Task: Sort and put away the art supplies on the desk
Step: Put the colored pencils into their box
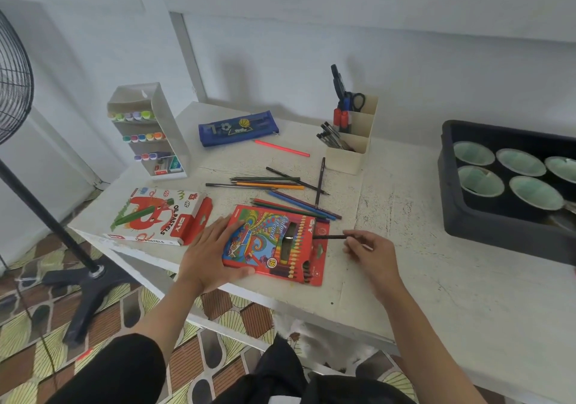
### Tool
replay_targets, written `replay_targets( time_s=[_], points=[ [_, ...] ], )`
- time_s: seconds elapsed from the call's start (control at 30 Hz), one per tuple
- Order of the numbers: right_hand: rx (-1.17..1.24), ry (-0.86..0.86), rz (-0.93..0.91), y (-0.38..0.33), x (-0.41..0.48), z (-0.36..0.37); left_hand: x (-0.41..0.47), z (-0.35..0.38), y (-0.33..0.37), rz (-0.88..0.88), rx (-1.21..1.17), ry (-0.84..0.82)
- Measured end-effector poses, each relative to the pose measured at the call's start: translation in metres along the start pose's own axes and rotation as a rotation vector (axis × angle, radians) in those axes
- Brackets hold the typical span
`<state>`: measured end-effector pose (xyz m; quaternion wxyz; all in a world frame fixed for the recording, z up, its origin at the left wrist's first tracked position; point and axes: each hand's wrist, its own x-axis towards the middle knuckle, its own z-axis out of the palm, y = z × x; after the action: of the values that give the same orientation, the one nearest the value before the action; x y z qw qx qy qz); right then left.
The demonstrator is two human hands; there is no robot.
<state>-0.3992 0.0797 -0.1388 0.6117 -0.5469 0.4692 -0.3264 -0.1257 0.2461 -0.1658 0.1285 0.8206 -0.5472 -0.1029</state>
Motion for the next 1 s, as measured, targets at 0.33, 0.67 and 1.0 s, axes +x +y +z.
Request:
replay_targets(
  time_s=[0.33,0.67,1.0],
  points=[
    [-0.708,-0.249,-0.3,0.009,0.005,0.015,0.001,0.001,-0.001,-0.005,0.01,-0.015],
    [-0.68,-0.183,-0.414,0.014,0.006,0.016,0.0,-0.002,0.003,-0.007,0.014,-0.005],
    [-0.68,-0.095,-0.379,0.016,0.015,0.009,0.0,-0.002,0.003,-0.014,0.015,-0.02]
  ],
)
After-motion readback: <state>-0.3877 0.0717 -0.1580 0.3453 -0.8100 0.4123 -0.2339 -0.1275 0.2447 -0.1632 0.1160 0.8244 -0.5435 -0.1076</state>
